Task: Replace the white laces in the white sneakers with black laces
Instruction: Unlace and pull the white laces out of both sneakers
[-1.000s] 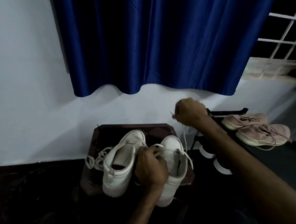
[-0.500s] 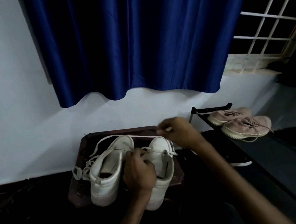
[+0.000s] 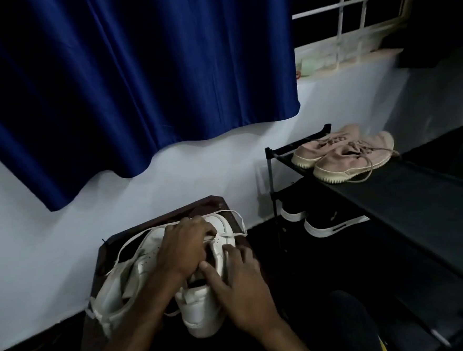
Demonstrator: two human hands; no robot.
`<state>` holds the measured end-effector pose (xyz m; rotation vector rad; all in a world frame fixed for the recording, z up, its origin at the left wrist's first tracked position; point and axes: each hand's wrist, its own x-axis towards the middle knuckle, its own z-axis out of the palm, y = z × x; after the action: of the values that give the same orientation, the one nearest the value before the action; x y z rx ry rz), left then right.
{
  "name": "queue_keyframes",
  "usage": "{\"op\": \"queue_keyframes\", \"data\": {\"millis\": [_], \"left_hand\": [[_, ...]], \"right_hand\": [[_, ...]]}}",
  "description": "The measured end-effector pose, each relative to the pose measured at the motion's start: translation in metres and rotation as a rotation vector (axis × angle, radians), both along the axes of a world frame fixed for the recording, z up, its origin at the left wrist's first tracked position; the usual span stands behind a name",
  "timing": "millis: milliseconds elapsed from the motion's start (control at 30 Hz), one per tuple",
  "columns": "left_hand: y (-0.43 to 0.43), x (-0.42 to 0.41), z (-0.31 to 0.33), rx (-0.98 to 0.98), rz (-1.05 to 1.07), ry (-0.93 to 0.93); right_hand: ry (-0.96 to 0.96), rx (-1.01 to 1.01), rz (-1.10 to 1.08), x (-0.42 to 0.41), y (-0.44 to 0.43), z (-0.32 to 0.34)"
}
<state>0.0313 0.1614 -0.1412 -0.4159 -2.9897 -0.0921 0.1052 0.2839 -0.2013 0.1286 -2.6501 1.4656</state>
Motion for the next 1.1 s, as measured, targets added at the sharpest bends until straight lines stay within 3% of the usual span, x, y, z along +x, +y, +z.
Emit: {"op": "queue_keyframes", "data": {"millis": [200,333,367,433,533,633,733,900,1033,1100], "left_hand": [[0.004,-0.012,0.000,0.328,0.194,-0.018],[-0.020,-0.028,0.009,0.973,0.569,-0.123],[-0.028,-0.031,0.007,0.961,0.621,-0.089],[-0.032,-0.032,0.001,0.694,0.627,0.027],[-0.016,-0.026,0.003,0.466,0.328,0.157],[-0.001,-0.023,0.017,0.205,0.018,-0.002],[0.000,-0.020,0.020,-0.080,-0.054,-0.084],[0.002,-0.020,0.030,-0.147,0.049,0.030],[-0.051,-0.041,0.067,-0.058,0.452,0.318],[-0.074,-0.044,0.072,-0.116,0.551,0.205]], "right_hand": [[0.125,-0.049,0.080,0.000,0.004,0.006],[0.075,-0.034,0.060,-0.002,0.003,0.012],[0.067,-0.038,0.056,-0.001,0.001,0.013],[0.066,-0.040,0.046,0.000,-0.002,0.013],[0.062,-0.056,0.033,0.000,-0.003,0.012],[0.075,-0.079,0.041,-0.001,-0.003,0.012],[0.076,-0.103,0.053,0.000,-0.002,0.010],[0.069,-0.064,0.057,0.000,-0.002,0.009],[0.079,-0.048,0.035,0.000,-0.003,0.008],[0.083,-0.048,0.031,0.001,-0.005,0.008]]}}
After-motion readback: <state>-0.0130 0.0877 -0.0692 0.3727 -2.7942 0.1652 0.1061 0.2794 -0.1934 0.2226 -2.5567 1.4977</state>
